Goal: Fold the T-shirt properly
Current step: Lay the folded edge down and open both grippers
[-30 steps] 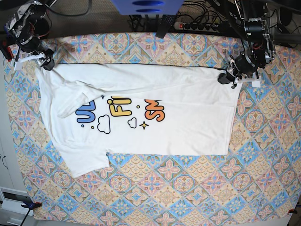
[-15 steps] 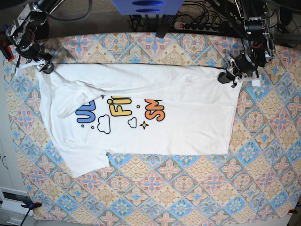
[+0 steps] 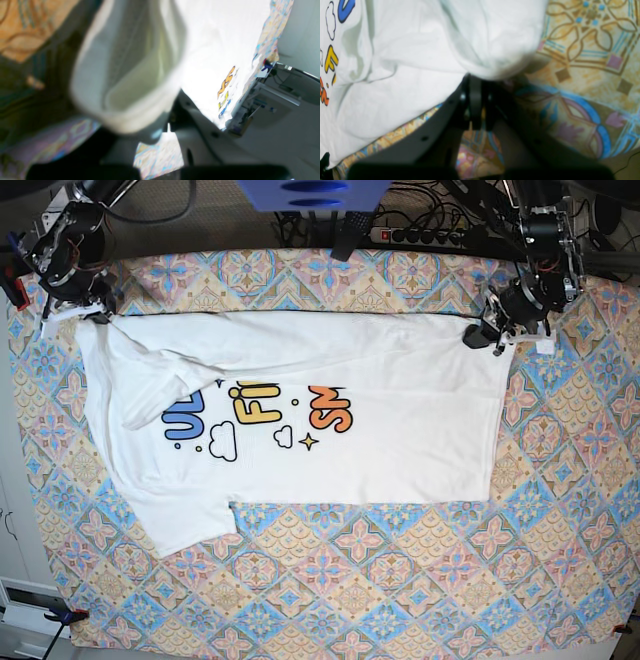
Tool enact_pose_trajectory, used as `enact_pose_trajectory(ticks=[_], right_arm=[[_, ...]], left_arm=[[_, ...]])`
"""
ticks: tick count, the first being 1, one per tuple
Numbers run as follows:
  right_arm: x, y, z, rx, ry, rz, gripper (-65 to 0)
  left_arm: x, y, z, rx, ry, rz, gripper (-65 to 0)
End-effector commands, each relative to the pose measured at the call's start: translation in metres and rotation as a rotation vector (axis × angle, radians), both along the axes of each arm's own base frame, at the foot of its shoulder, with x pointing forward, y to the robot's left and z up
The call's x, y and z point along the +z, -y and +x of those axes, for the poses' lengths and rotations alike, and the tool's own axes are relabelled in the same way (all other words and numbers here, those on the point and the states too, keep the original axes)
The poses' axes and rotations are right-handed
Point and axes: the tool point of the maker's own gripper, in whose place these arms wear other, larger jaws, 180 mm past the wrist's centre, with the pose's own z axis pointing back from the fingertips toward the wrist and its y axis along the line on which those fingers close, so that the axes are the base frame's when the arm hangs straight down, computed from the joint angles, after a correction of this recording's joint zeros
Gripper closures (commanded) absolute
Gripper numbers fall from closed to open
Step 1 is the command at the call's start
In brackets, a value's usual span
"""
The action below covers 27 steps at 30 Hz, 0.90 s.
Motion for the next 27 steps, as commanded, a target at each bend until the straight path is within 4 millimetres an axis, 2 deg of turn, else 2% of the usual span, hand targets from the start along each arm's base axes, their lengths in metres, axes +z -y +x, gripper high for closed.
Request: enact_pose_trajectory(ticks=[1,5,8,13,17,20,27], right_arm=[[0.004,0.005,-0.001,0.021,-0.003,-0.016,0.0],[0.006,0.001,-0.02,0.12,0.013,-0.031,0.0],[0.005,-0.003,-0.033,0.174,0.006,-0.034,0.0],[-0.001,-0.004,-0.063,0.189,-0.048,-0.03,0.0],[-0.001,0.004,-0.082,0.16,-0.078,-0.039,0.0],[0.002,0.012,-0.088,0.132,-0.081,-0.05,0.0],[0.001,0.011,-0.093,0.134,-0.093,-0.048,0.0]], left_arm=[[-0.005,-0.012,-0.015,-0.017,-0.052,0.041,0.0],[-0.007,-0.018,-0.027,-0.022,-0.079,0.054,0.0],[-0.007,-0.03,-0.036,-0.033,-0.099,0.083,0.0],[-0.009,-0.041,-0.055,-0.05,-0.142,0.109,0.0],[-0.009,-0.032,-0.068,-0.096,-0.185,0.06,0.0],[-0.011,-0.03,-0.075,-0.104,-0.204,0.05,0.0],[-0.014,-0.027,-0.092,-0.108,-0.237,0.04,0.0]])
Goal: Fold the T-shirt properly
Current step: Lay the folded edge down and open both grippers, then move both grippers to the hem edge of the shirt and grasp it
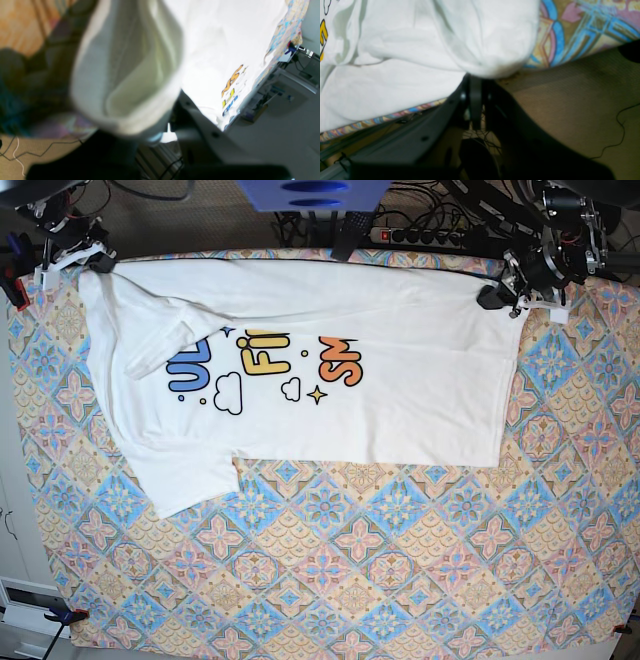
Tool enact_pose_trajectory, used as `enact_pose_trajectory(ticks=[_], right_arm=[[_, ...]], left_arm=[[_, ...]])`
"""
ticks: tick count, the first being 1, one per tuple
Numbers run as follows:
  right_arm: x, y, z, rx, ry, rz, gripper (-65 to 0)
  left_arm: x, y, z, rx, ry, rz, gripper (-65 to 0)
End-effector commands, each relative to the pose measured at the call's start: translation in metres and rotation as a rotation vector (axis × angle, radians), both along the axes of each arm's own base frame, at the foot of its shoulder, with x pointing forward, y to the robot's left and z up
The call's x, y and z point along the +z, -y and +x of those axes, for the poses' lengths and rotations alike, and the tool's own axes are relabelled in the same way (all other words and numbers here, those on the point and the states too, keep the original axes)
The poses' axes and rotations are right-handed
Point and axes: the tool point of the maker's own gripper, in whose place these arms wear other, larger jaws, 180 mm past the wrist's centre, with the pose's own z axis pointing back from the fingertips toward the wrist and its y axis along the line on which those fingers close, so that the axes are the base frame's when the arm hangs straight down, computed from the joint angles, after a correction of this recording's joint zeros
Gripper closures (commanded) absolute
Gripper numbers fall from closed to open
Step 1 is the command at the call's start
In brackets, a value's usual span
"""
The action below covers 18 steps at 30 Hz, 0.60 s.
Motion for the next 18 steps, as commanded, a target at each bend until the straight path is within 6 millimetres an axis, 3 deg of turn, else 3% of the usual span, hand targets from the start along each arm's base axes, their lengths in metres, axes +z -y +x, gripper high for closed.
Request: enact_pose_trajectory(ticks=[1,6,11,18], right_arm=[[0.002,0.009,-0.008,0.007,-0.033,-0.029,0.0],[0.006,0.011,-0.003,0.012,-0.015,-0.045,-0.3],[0.03,0.018,0.017,0.06,0.039,-0.122,-4.4],[0.032,0.019,0.012,0.067,0.027,-0.131,-13.9]], left_arm=[[-0.011,-0.009,-0.026,-0.03,-0.104,0.054,0.0],[-0.012,-0.009,-0.032,-0.03,-0.116,0.053,-0.1],[-0.012,-0.008,-0.032,-0.031,-0.115,0.052,-2.7],[0.019,0.005,-0.012,-0.127,-0.03,0.057,-26.2]])
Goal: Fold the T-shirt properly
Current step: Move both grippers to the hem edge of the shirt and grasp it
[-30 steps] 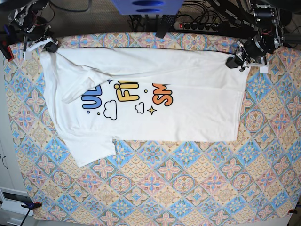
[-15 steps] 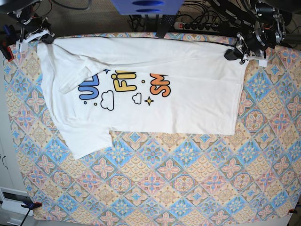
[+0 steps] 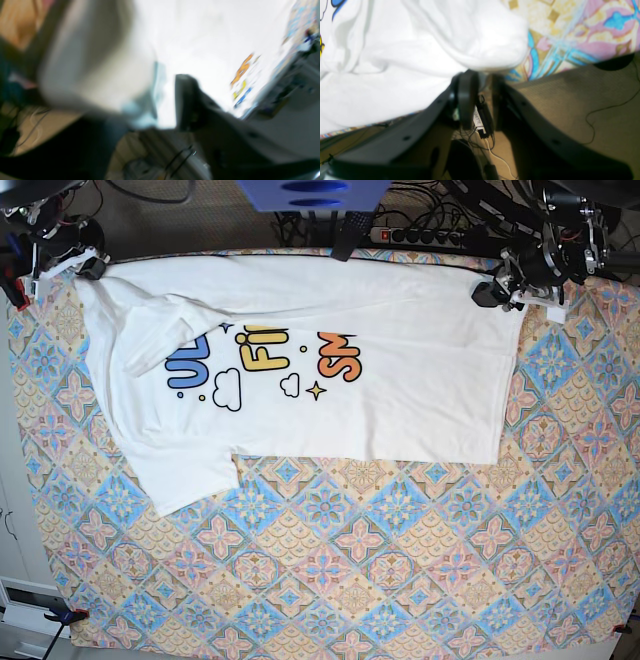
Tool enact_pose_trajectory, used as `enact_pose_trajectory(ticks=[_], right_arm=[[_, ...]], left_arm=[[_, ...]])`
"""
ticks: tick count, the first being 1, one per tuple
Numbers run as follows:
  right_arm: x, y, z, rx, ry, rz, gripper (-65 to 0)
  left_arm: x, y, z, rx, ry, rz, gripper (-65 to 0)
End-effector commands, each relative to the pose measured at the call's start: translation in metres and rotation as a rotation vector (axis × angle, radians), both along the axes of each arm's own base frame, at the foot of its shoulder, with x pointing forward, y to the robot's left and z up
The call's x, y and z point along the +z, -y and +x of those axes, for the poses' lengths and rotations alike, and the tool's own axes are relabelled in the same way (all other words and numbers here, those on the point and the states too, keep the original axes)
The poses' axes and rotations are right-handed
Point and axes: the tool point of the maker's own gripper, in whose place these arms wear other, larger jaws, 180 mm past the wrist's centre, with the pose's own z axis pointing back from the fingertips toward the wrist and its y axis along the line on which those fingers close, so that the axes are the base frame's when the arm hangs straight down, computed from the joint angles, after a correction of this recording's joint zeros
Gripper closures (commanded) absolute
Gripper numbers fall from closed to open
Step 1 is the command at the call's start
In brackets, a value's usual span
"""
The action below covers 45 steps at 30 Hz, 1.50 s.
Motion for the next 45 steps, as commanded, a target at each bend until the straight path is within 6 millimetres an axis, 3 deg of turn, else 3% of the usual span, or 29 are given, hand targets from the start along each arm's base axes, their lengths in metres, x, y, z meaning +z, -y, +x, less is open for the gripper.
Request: enact_pose_trajectory(ticks=[1,4,10,15,19,26,31,35,41,45], right_arm=[[0.008,0.009,0.0,0.003,0.016,-0.028,-14.2],[0.008,0.009,-0.001,0.004,0.013,-0.027,-14.3],[0.012,0.02,-0.012,-0.031,0.004,-0.047,-14.8],[0.018,0.033,-0.019,-0.074,0.01,-0.069,-22.6],[0.018,0.033,-0.02,-0.077,0.01,-0.071,-24.1],[0.054,0.039,0.011,0.0,0.091,-0.176,-24.1],[0.07,0.028,0.047,0.148,0.128,-0.219,-24.0],[0.079,0.001,0.102,0.235,0.232,-0.196,-24.0],[0.07,-0.009,0.121,0.316,0.182,-0.249,-24.0],[0.071,-0.019,0.145,0.372,0.185,-0.283,-24.0]], left_arm=[[0.005,-0.003,-0.001,-0.026,-0.007,0.019,-29.6],[0.01,0.0,-0.002,-0.045,0.002,0.019,-35.0],[0.027,0.006,0.003,-0.06,0.052,0.005,-35.6],[0.062,-0.01,0.023,-0.059,0.167,0.08,-35.8],[0.085,-0.013,0.043,-0.074,0.252,0.122,-36.1],[0.103,-0.027,0.098,-0.069,0.364,0.201,-35.9],[0.116,-0.026,0.143,-0.123,0.428,0.299,-35.7],[0.098,-0.034,0.172,-0.117,0.384,0.323,-35.7],[0.078,-0.052,0.203,-0.06,0.322,0.319,-35.6],[0.07,-0.071,0.221,-0.017,0.304,0.394,-35.6]])
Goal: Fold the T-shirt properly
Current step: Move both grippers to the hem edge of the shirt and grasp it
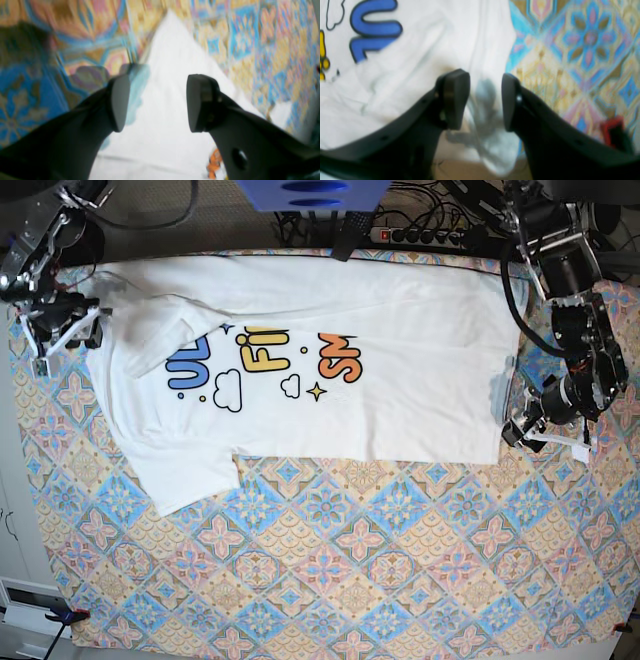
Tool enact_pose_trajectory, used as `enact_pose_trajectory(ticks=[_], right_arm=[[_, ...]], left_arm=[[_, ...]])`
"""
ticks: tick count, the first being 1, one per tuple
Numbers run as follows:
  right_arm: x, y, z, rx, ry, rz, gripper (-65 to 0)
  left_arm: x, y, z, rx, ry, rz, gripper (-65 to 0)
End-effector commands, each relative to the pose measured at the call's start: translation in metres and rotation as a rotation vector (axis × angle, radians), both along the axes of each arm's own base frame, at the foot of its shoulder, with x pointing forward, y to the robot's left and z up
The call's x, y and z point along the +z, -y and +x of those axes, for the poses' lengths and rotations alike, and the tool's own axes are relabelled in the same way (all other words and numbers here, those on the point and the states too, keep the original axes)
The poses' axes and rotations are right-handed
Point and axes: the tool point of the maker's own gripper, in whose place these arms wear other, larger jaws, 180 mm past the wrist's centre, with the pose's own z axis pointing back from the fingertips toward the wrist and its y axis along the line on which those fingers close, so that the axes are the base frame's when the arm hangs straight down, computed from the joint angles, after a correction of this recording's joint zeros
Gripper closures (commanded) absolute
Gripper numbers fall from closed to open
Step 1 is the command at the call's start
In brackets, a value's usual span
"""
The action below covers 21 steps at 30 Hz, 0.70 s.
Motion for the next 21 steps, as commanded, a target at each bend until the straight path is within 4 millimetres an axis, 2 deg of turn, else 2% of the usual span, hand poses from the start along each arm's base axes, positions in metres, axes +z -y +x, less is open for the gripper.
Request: enact_pose_trajectory(ticks=[1,2,6,13,18,21], right_arm=[[0.014,0.001,0.015,0.022,0.059,-0.015,-24.0],[0.014,0.0,0.017,0.027,0.057,-0.021,-24.0],[0.016,-0.006,0.03,0.055,0.059,-0.043,-24.0],[0.025,-0.011,0.048,0.07,0.1,-0.042,-24.0],[0.025,-0.011,0.048,0.07,0.1,-0.042,-24.0],[0.025,-0.011,0.048,0.07,0.098,-0.041,-24.0]], left_arm=[[0.011,-0.013,0.01,0.012,0.028,0.032,-35.6],[0.009,-0.015,0.013,0.016,0.023,0.041,-35.6],[-0.012,0.0,0.023,-0.04,-0.012,0.09,-35.6],[-0.023,0.019,0.035,-0.121,0.024,0.209,-35.7],[-0.042,0.015,0.035,-0.088,-0.025,0.189,-35.6],[-0.043,0.014,0.034,-0.086,-0.027,0.191,-35.6]])
